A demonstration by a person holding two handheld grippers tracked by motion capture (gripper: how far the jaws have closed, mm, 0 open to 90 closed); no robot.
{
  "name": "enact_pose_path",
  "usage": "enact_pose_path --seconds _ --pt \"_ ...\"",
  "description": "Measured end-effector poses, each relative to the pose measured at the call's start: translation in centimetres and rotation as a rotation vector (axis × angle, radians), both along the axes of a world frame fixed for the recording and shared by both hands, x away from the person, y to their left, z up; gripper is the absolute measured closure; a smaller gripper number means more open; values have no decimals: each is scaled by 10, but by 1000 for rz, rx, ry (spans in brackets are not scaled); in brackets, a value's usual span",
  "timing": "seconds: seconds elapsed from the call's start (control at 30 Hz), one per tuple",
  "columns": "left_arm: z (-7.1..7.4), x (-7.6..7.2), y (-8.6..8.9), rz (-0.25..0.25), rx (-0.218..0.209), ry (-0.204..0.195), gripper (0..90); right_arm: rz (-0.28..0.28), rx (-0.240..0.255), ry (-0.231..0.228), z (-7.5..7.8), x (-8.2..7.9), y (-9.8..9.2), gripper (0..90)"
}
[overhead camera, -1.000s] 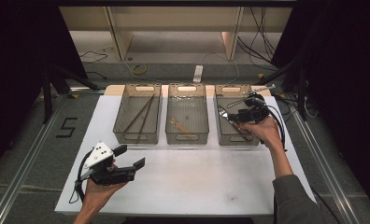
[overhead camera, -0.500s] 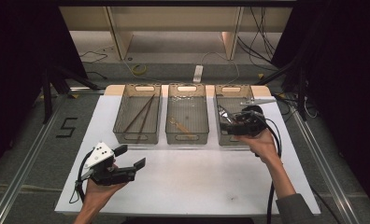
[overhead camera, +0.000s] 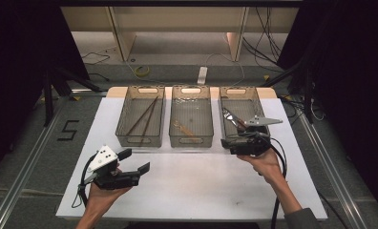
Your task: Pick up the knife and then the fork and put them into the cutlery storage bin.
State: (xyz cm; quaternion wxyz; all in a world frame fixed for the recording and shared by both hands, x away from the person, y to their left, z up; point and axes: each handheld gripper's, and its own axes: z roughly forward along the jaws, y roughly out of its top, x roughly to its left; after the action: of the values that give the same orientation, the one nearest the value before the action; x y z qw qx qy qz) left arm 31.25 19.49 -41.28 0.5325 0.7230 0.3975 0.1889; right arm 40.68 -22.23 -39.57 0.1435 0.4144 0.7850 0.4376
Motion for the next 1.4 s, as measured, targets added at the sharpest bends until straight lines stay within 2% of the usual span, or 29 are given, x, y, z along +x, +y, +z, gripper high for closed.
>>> enact_pose_path --seconds 0.37,0.57,0.67,0.8,1.03,1.4 --pt "-1 2 -2 -3 -1 10 153 47 67 -18 -6 -17 2 191" --pt "-1 2 -1 -2 0 11 153 77 66 -33 -10 -28 1 181" --pt "-1 3 -1 -7 -12 19 153 81 71 -39 -12 -36 -1 182" --pt "-1 2 -2 -23 -1 17 153 83 82 -45 -14 -44 -5 181" --pt "-2 1 1 -29 -8 25 153 92 97 -54 -16 -57 -6 181" --pt "-3 1 -1 -47 -8 30 153 101 114 -109 -26 -82 -12 182"
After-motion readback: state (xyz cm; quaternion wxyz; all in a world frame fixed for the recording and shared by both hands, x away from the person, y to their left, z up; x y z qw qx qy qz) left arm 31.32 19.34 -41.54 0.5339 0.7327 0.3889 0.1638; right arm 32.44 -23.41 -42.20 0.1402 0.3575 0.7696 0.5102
